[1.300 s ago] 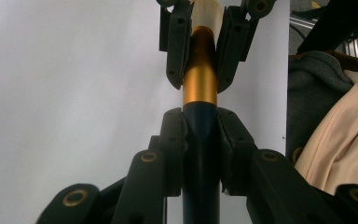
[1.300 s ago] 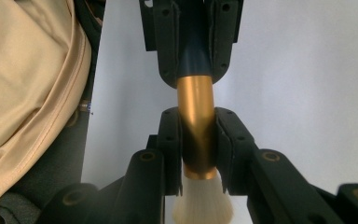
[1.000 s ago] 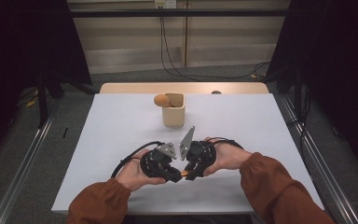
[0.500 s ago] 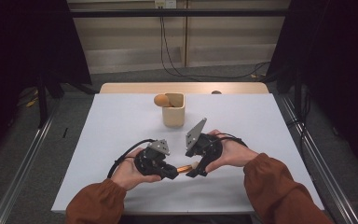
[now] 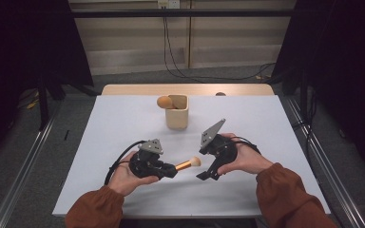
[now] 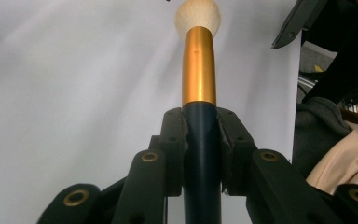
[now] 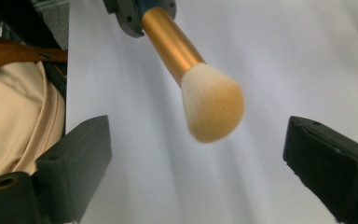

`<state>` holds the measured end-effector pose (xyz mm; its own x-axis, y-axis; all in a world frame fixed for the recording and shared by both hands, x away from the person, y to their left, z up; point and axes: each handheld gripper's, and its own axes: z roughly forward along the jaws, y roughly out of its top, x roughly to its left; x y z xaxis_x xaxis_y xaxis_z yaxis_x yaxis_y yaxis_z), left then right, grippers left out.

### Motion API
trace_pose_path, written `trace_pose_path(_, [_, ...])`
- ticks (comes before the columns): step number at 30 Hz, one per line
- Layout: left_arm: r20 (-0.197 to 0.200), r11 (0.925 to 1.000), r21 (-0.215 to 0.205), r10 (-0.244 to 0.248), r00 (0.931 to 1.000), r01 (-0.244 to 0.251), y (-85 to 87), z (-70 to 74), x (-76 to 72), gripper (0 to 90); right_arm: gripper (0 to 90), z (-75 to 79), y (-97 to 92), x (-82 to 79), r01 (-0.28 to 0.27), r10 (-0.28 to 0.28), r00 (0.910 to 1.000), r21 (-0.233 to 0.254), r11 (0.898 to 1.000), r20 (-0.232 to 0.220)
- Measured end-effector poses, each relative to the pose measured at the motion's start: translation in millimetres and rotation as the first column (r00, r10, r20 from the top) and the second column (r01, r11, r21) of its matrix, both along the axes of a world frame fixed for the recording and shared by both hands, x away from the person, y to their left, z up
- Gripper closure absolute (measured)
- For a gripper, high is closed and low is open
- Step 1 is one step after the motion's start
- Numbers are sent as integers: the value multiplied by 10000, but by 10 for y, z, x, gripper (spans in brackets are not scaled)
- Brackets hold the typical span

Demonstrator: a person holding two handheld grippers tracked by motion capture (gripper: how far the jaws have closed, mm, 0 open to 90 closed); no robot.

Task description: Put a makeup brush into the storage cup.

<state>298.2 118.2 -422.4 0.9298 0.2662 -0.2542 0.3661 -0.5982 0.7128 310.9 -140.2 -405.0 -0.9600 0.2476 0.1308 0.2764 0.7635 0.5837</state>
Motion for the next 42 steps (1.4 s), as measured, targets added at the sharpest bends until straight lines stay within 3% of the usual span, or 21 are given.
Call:
trace_pose_path(6, [201, 9989, -386, 289, 9994, -281, 78, 20, -9, 745, 53, 3, -49, -51, 341, -347, 9993, 554, 9979, 105])
trace_pose_path(17, [408, 9920, -1075, 711, 9966, -664, 193, 7, -30, 745, 41, -14, -187, -124, 1209, -1241, 9922, 1477, 9816, 123])
trace_pose_path(25, [887, 9825, -1698, 930, 9917, -770, 236, -6, -80, 745, 42, -55, -298, -202, 2126, -2233, 9744, 2178, 9526, 258])
trace_pose_path(28, [870, 9782, -1925, 962, 9915, -780, 239, -6, -94, 745, 37, -88, -322, -242, 2319, -2512, 9662, 2312, 9449, 575])
trace_pose_path(33, [923, 9706, -2256, 1069, 9900, -838, 246, -15, -108, 745, 27, -138, -357, -285, 2324, -2576, 9646, 2811, 9311, 559])
trace_pose_path(35, [899, 9625, -2538, 1222, 9884, -959, 250, -35, -109, 744, 21, -140, -370, -302, 2254, -2508, 9669, 3012, 9265, 480])
trace_pose_path(38, [910, 9573, -2715, 1283, 9876, -993, 257, -38, -112, 744, 19, -130, -381, -334, 2327, -2618, 9641, 3365, 9125, 433])
trace_pose_path(42, [1027, 9488, -2976, 1416, 9846, -1054, 267, -30, -113, 744, 38, -127, -398, -363, 2216, -2505, 9677, 3779, 8989, 283])
